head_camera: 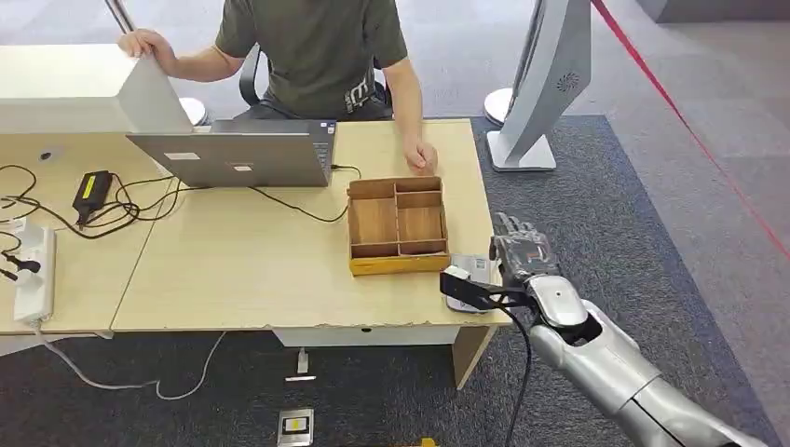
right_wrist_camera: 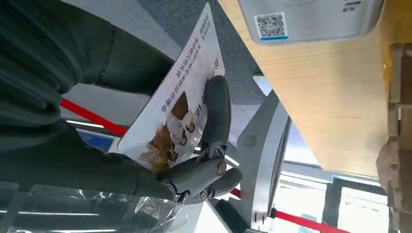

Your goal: Pass the card to the sensor for recognition and then transmit it.

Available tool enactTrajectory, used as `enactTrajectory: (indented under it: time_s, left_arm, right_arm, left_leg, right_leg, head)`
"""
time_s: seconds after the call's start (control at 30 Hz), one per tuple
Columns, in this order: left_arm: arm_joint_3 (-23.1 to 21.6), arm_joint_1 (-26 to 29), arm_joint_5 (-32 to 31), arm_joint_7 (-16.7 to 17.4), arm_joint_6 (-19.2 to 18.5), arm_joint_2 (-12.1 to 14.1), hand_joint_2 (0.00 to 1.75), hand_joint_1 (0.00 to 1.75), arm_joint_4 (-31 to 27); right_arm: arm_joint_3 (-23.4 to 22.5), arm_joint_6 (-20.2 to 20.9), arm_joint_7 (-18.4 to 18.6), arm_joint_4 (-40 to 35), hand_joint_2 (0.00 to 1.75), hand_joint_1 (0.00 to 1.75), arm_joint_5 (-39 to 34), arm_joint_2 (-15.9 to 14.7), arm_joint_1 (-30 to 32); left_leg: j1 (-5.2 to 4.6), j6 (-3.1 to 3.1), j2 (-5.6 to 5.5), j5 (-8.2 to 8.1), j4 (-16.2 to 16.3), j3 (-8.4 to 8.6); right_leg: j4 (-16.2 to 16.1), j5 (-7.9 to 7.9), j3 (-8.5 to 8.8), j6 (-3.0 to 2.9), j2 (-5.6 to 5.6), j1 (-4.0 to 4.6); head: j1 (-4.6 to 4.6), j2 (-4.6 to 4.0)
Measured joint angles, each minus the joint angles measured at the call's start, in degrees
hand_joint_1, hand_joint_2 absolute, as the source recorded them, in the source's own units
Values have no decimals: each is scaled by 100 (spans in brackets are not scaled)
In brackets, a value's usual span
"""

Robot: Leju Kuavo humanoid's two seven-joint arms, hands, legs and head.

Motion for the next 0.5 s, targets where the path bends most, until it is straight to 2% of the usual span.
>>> enactTrajectory:
  time_s: [0.3, 0.5]
  left_arm:
    - [-2, -1, -42, 24, 7, 11, 0, 0, 0]
    - [-4, -4, -50, 22, -2, 11, 0, 0, 0]
  right_arm:
    - [219, -37, 4, -4, 175, 175, -52, 85, 96]
    - [354, 0, -46, -20, 175, 175, 61, 245, 149]
  left_leg:
    - [0, 0, 0, 0, 0, 0]
    - [0, 0, 0, 0, 0, 0]
  right_leg:
    - [0, 0, 0, 0, 0, 0]
    - [0, 0, 1, 0, 0, 0]
  head:
    - [0, 0]
    - [0, 0]
